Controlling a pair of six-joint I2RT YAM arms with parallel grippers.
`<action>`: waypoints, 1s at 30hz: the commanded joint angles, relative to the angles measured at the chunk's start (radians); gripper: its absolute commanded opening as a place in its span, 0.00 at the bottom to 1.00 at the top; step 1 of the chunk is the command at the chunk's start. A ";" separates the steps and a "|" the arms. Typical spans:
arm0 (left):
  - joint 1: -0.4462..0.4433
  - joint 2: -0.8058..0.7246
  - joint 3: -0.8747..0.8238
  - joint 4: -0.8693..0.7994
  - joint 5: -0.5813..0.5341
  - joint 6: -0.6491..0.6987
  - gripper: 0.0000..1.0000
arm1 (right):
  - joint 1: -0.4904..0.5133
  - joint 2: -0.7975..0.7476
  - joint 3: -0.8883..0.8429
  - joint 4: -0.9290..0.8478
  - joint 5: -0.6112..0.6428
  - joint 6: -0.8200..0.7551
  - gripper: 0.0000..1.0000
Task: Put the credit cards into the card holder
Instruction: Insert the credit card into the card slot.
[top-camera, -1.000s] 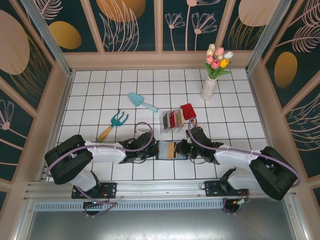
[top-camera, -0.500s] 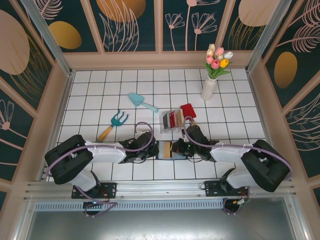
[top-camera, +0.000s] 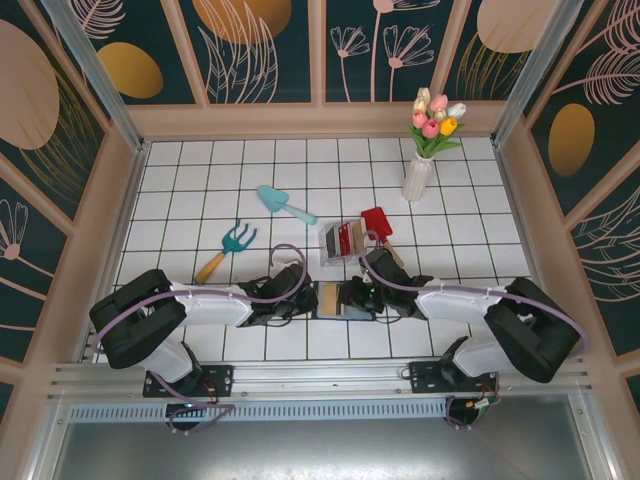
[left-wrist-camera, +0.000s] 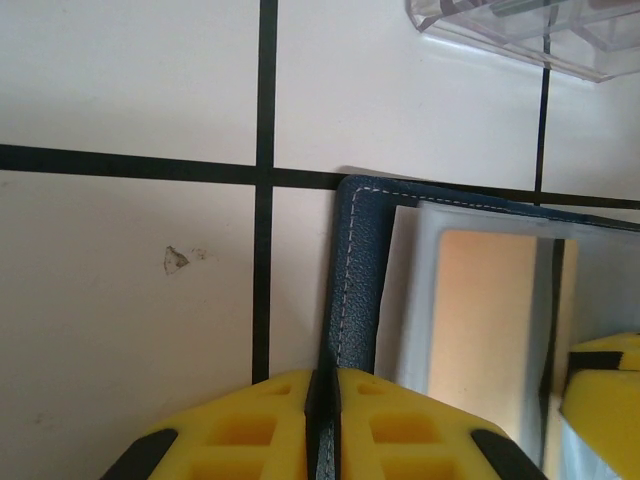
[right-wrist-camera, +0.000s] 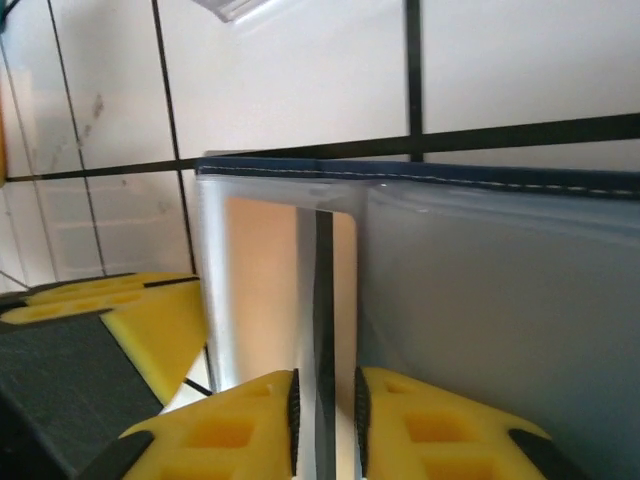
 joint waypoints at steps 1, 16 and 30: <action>-0.006 0.055 -0.023 -0.043 0.025 0.002 0.15 | -0.003 -0.040 0.029 -0.125 0.052 -0.030 0.28; -0.006 0.065 -0.015 -0.035 0.035 0.011 0.15 | 0.047 0.149 0.115 0.011 -0.041 -0.044 0.08; -0.008 -0.132 0.058 -0.209 -0.098 0.039 0.31 | 0.040 0.005 0.202 -0.340 0.190 -0.107 0.15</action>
